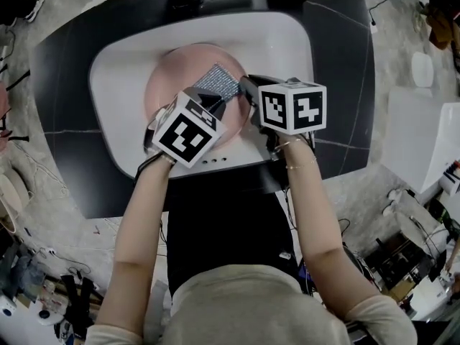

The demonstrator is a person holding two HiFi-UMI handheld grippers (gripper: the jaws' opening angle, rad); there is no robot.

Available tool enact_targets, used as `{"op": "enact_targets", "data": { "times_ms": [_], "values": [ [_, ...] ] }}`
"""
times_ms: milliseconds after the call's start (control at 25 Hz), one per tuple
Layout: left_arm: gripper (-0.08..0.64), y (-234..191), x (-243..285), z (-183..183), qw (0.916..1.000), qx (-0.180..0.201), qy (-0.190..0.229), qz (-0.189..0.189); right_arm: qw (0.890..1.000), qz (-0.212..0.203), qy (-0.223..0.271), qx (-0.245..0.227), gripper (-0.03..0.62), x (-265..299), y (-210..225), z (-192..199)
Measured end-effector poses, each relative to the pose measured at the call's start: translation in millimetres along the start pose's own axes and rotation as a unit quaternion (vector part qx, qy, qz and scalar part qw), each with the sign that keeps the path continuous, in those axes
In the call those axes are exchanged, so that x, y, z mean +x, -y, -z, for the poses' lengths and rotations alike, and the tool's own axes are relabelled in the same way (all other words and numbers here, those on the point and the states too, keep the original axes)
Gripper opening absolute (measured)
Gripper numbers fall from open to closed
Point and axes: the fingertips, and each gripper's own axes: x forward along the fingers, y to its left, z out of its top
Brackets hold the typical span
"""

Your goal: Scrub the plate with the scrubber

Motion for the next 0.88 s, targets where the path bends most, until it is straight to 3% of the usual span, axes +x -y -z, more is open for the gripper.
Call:
{"op": "enact_targets", "data": {
  "times_ms": [480,880],
  "values": [
    [0.032,-35,3,-13,0.9974,-0.013,0.022,-0.067,1.0,-0.007,0.007,0.001,0.043,0,-1,-4],
    [0.032,-57,-8,3,0.9967,-0.033,-0.001,-0.075,1.0,-0.012,0.008,-0.005,0.046,0,-3,-4]
  ]
}}
